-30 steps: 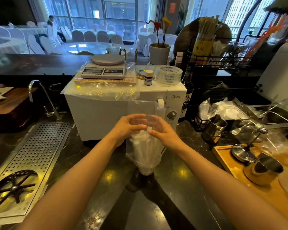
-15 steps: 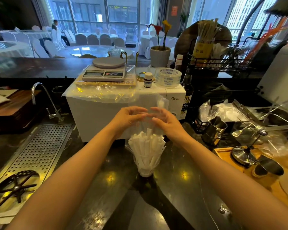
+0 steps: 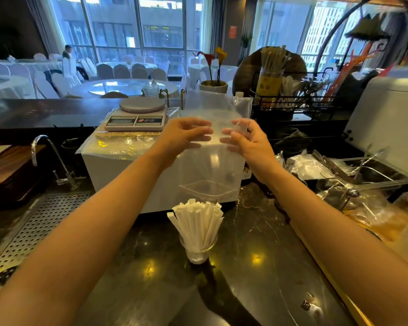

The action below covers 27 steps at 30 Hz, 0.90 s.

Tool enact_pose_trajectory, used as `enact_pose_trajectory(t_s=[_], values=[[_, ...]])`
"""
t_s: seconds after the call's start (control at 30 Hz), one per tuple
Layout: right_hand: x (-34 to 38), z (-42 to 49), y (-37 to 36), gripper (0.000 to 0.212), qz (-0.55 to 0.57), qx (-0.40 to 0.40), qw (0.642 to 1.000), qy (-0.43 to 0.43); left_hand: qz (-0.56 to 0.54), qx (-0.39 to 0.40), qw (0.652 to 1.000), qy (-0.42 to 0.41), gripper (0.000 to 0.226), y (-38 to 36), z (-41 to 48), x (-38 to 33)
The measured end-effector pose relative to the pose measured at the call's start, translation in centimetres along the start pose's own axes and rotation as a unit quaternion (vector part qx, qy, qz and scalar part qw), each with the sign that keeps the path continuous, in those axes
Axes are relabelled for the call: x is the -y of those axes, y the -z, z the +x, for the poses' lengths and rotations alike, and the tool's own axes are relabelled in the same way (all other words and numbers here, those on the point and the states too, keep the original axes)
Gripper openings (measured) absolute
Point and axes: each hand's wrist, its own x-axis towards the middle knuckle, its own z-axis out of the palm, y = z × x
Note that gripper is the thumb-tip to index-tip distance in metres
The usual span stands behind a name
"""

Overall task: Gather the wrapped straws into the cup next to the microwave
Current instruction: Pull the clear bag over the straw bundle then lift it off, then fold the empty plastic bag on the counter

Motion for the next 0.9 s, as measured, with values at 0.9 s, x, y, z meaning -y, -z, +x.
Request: enact_pose_trajectory(t_s=[0.9], values=[[-11.0, -3.8, 10.6, 0.029, -0.311, -0.199, 0.920, -0.129, -0.061, -0.055, 0.980, 0.181, 0.025, -16.0, -2.1, 10.2]])
